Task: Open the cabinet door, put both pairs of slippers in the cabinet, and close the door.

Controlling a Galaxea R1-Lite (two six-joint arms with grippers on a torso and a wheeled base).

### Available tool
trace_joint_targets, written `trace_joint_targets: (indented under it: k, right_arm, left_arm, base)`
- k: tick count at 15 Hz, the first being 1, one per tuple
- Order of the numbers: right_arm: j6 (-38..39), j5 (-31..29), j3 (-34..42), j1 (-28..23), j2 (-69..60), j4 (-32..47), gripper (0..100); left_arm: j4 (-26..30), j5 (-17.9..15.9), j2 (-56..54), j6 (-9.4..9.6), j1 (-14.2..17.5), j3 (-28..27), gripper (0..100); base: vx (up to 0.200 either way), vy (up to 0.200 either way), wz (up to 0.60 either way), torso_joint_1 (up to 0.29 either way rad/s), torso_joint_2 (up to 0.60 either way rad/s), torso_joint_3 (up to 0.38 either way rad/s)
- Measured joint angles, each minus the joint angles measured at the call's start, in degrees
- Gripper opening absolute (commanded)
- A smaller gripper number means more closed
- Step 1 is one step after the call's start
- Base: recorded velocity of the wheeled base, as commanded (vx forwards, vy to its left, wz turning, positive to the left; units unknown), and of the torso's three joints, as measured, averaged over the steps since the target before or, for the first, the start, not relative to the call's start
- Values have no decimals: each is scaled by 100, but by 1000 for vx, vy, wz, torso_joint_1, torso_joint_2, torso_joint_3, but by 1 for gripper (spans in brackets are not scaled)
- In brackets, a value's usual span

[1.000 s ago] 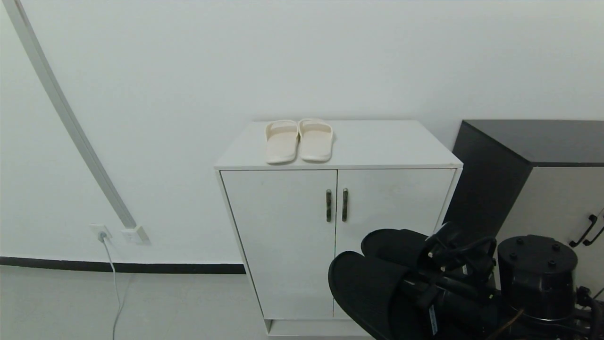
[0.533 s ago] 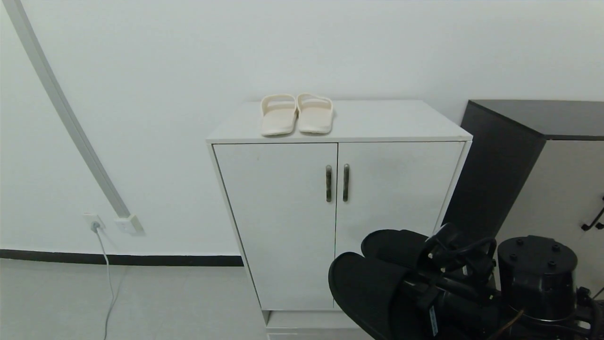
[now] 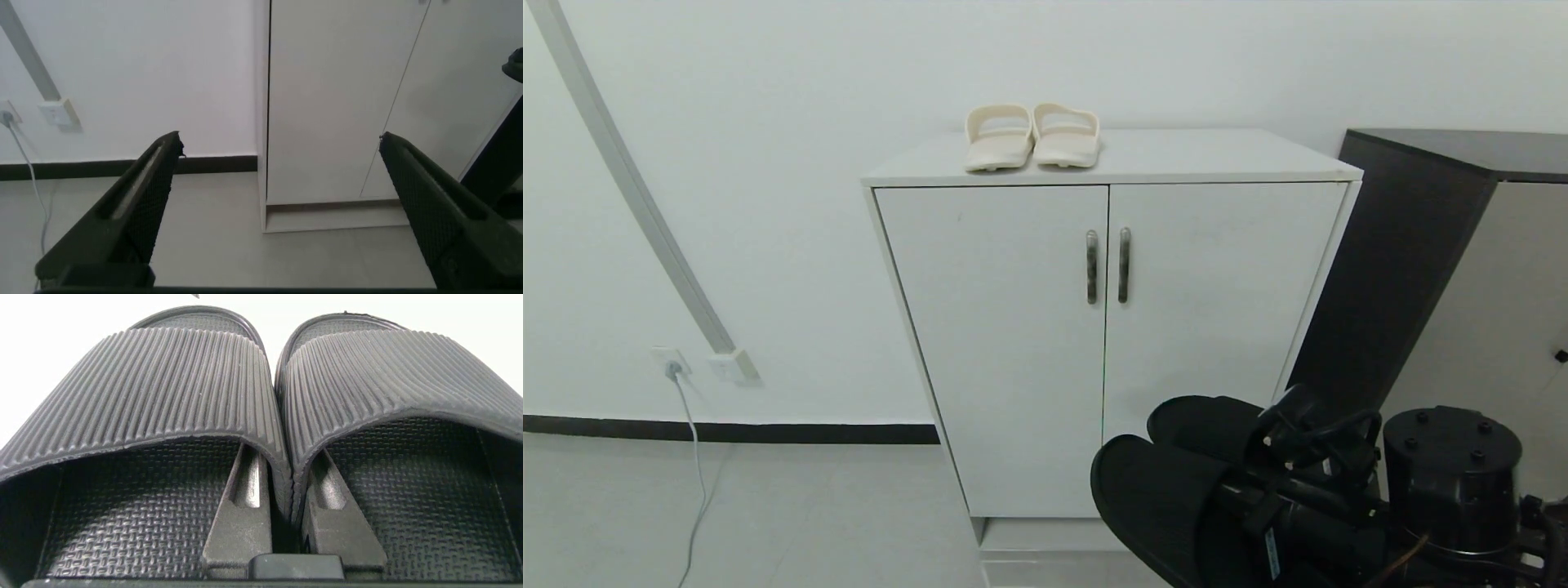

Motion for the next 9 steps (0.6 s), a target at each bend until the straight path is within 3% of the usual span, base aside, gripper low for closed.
trace_joint_targets:
  k: [4, 9]
  right_arm:
    - [0, 0, 7, 0, 0, 2, 0]
    - [-123, -6, 66, 2, 4, -4, 0]
  left_arm:
    - [-1, 10, 0, -12, 0, -2, 100]
    - [-1, 11, 0, -29, 2, 0, 100]
  base:
    - [0, 0, 0, -35, 416, 375]
    - [0, 0, 0, -2, 75, 63]
